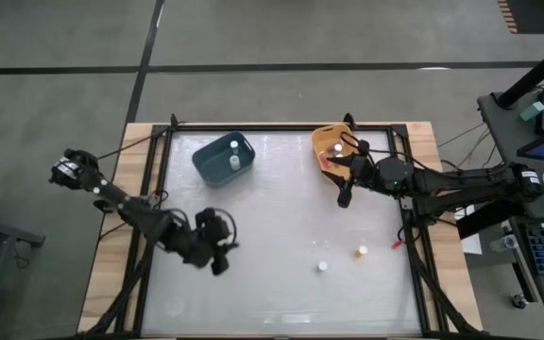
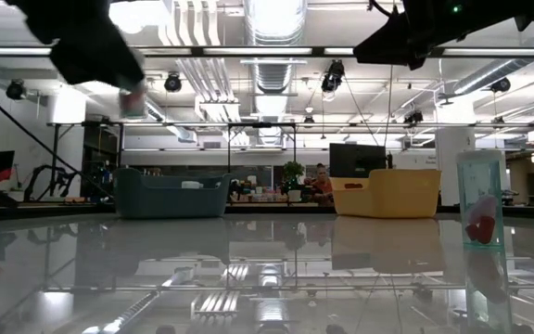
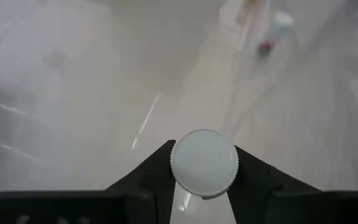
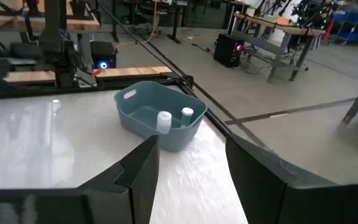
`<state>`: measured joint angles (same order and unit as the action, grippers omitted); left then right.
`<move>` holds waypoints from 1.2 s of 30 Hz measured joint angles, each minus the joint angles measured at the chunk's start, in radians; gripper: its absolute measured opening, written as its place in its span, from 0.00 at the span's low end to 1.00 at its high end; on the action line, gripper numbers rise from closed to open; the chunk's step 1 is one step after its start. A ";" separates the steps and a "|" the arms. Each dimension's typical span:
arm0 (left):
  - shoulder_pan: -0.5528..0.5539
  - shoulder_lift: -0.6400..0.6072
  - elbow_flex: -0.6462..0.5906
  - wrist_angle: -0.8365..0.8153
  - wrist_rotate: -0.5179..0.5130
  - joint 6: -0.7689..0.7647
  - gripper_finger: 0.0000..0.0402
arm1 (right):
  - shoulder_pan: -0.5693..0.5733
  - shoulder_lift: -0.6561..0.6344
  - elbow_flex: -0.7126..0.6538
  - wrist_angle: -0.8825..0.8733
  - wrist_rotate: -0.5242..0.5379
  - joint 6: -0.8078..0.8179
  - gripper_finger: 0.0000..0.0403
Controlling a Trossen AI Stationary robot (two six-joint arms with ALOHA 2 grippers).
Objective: Pick and place medicine bottles into bin by pill shape (circle, oval)
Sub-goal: Put the blue capsule bottle into the yellow bin
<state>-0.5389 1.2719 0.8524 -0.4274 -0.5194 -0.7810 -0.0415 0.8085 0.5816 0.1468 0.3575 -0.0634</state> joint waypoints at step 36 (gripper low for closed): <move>0.474 0.078 0.031 0.585 0.336 1.144 0.27 | 0.090 0.364 0.075 0.254 -0.253 0.168 0.62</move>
<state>-0.0647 1.3495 0.8839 0.1579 -0.1835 0.3627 0.0483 1.1729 0.6563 0.4013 0.1047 0.1049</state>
